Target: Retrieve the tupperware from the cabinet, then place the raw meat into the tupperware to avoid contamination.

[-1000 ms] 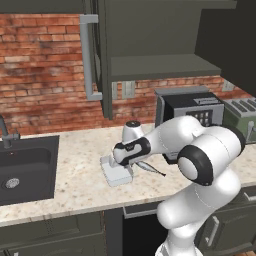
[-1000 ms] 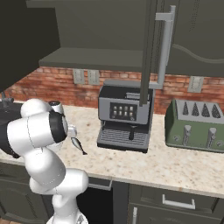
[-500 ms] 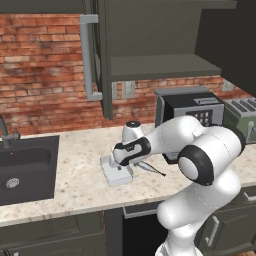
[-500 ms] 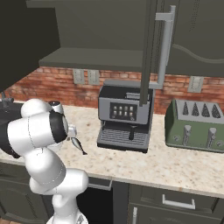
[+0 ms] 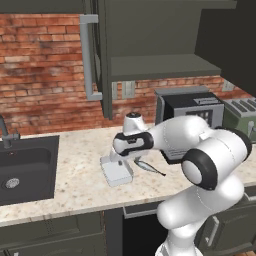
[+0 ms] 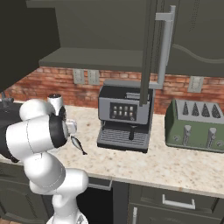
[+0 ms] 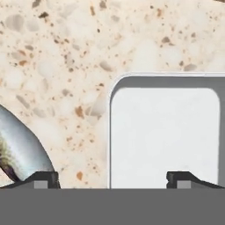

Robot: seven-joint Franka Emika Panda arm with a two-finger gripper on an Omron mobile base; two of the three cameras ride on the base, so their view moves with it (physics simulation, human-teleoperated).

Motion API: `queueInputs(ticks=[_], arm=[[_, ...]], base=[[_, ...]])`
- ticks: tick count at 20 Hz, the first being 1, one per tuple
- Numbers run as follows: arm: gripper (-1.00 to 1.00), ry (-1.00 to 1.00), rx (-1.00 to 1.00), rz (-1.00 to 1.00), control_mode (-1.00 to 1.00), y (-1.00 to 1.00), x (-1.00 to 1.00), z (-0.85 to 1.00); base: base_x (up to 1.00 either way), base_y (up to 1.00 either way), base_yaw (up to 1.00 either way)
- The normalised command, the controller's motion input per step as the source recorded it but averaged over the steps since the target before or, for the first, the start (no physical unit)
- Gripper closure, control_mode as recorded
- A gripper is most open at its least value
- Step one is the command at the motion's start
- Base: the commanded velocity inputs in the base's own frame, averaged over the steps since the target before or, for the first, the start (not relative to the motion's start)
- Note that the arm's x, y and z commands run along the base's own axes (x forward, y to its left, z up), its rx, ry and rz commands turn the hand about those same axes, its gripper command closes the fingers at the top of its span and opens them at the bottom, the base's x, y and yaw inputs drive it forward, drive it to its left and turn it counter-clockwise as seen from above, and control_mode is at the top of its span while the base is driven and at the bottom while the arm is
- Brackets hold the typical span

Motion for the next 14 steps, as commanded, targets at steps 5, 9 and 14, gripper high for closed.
queueInputs(ticks=[5, 9, 14], arm=[[-1.0, 0.06, -0.05, 0.0, -1.0, -0.26, 0.0, 0.2], [-1.0, 0.04, -0.1, 0.0, -1.0, -0.44, 0.0, 0.03], [-1.0, 0.02, -0.09, 0.02, -1.0, -0.47, 0.0, -0.06]], base=[[0.0, 0.0, 0.0], [0.0, 0.0, 0.0], [0.0, 0.0, 0.0]])
